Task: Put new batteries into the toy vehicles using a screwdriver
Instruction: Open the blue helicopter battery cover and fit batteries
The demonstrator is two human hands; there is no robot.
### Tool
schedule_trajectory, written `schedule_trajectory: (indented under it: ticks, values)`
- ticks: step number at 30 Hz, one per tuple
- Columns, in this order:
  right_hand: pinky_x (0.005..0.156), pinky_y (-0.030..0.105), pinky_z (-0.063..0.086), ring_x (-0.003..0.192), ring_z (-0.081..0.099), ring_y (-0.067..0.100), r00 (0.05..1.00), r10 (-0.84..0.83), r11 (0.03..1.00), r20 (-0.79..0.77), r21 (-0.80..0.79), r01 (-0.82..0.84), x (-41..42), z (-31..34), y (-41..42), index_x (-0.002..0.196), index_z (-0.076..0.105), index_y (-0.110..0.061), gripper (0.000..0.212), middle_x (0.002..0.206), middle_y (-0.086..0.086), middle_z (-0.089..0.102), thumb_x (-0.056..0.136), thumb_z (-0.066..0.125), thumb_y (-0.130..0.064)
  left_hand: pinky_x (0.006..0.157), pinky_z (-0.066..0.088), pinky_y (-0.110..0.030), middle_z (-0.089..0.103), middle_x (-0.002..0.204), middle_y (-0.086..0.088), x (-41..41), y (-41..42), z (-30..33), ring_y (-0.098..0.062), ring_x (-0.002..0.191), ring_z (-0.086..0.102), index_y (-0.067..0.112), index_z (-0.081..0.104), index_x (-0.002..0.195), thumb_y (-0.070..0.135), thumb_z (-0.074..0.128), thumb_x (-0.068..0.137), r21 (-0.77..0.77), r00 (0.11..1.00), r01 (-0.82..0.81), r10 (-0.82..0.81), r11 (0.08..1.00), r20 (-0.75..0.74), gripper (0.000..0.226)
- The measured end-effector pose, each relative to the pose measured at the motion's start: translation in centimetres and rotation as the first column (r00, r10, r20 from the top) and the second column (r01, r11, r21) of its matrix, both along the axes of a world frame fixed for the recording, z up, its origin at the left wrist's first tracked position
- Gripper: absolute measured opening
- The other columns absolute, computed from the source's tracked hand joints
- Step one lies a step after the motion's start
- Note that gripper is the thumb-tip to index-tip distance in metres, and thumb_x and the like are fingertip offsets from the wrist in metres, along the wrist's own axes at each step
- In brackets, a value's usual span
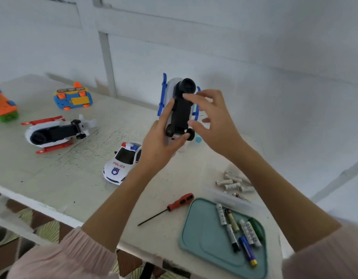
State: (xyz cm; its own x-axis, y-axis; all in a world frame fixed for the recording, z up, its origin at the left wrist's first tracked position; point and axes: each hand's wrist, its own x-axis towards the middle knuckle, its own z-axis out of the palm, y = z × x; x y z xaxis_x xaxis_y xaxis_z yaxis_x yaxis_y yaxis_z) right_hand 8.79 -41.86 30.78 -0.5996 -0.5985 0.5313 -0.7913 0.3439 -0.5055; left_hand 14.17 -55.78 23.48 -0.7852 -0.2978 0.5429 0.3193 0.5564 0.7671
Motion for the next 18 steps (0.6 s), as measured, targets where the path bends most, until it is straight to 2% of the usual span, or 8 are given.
schedule_trajectory:
  ticks: [2, 4, 7, 10, 11, 14, 16, 18]
  values:
    - [0.091, 0.023, 0.047, 0.107, 0.049, 0.016, 0.999, 0.037, 0.998, 0.025, -0.042, -0.036, -0.6, 0.7, -1.1, 0.132, 0.047, -0.017, 0.049, 0.124, 0.008, 0.036, 0.085, 0.057, -0.003, 0.085, 0.051, -0.031, 0.055, 0.127, -0.002, -0.1, -1.0, 1.0, -0.016, 0.107, 0.058, 0.048, 0.015, 0.145, 0.051, 0.062, 0.079, -0.065, 0.999, -0.04, 0.039, 0.997, -0.016, 0.082]
    - [0.084, 0.019, 0.05, 0.102, 0.053, 0.015, 0.994, 0.07, 0.993, 0.085, -0.101, -0.061, -0.9, 1.1, -2.3, 0.133, 0.044, -0.019, 0.052, 0.119, 0.004, 0.036, 0.086, 0.054, 0.001, 0.082, 0.052, -0.033, 0.055, 0.124, -0.007, -0.3, -2.1, 2.1, -0.019, 0.103, 0.058, 0.045, 0.017, 0.145, 0.059, 0.056, 0.076, -0.16, 0.996, -0.091, 0.087, 0.983, -0.032, 0.081]
    - [0.08, 0.015, 0.051, 0.096, 0.056, 0.011, 0.978, 0.091, 0.982, 0.185, -0.182, -0.057, -1.6, 1.7, -4.1, 0.135, 0.04, -0.026, 0.059, 0.114, 0.001, 0.037, 0.086, 0.053, 0.003, 0.068, 0.049, -0.027, 0.054, 0.112, -0.01, -0.9, -4.5, 3.0, -0.022, 0.087, 0.058, 0.044, 0.017, 0.145, 0.054, 0.062, 0.078, -0.315, 0.989, -0.149, 0.145, 0.937, -0.036, 0.081]
    - [0.085, 0.014, 0.049, 0.099, 0.054, 0.003, 0.969, 0.1, 0.969, 0.227, -0.244, -0.042, -2.2, 1.8, -6.2, 0.14, 0.031, -0.029, 0.066, 0.118, 0.004, 0.041, 0.086, 0.053, 0.003, 0.064, 0.05, -0.033, 0.053, 0.103, -0.011, -1.7, -7.6, 3.5, -0.023, 0.076, 0.056, 0.044, 0.014, 0.142, 0.049, 0.067, 0.08, -0.439, 0.986, -0.159, 0.163, 0.884, -0.027, 0.082]
    - [0.086, 0.017, 0.049, 0.102, 0.053, 0.005, 0.966, 0.103, 0.963, 0.236, -0.268, -0.038, -2.5, 1.8, -7.0, 0.141, 0.027, -0.03, 0.069, 0.12, 0.006, 0.041, 0.087, 0.053, 0.003, 0.064, 0.051, -0.035, 0.053, 0.102, -0.012, -1.9, -8.6, 3.6, -0.024, 0.075, 0.056, 0.044, 0.012, 0.141, 0.052, 0.065, 0.079, -0.477, 0.986, -0.153, 0.163, 0.866, -0.021, 0.081]
    - [0.081, 0.02, 0.052, 0.091, 0.063, 0.023, 0.943, 0.085, 0.953, 0.322, -0.304, 0.018, -3.5, 1.8, -9.3, 0.142, 0.02, -0.036, 0.073, 0.117, 0.009, 0.047, 0.088, 0.054, -0.001, 0.062, 0.045, -0.032, 0.052, 0.101, -0.014, -2.7, -11.9, 3.8, -0.024, 0.071, 0.053, 0.044, 0.01, 0.14, 0.067, 0.045, 0.075, -0.57, 0.988, -0.133, 0.154, 0.811, -0.011, 0.077]
    - [0.079, 0.021, 0.054, 0.084, 0.066, 0.023, 0.906, 0.089, 0.943, 0.414, -0.329, 0.058, -4.3, 1.8, -10.8, 0.143, 0.018, -0.032, 0.072, 0.114, 0.008, 0.049, 0.089, 0.054, -0.002, 0.062, 0.039, -0.03, 0.053, 0.099, -0.014, -3.2, -13.9, 3.7, -0.021, 0.067, 0.049, 0.042, 0.009, 0.142, 0.074, 0.035, 0.079, -0.632, 0.99, -0.129, 0.139, 0.764, -0.034, 0.075]
    - [0.081, 0.026, 0.055, 0.085, 0.066, 0.02, 0.864, 0.112, 0.932, 0.491, -0.354, 0.08, -4.8, 1.5, -12.2, 0.144, 0.018, -0.026, 0.07, 0.113, 0.006, 0.049, 0.09, 0.053, -0.001, 0.061, 0.037, -0.03, 0.055, 0.095, -0.014, -3.9, -15.6, 3.6, -0.019, 0.064, 0.044, 0.038, 0.009, 0.145, 0.075, 0.024, 0.086, -0.683, 0.99, -0.134, 0.126, 0.718, -0.061, 0.071]
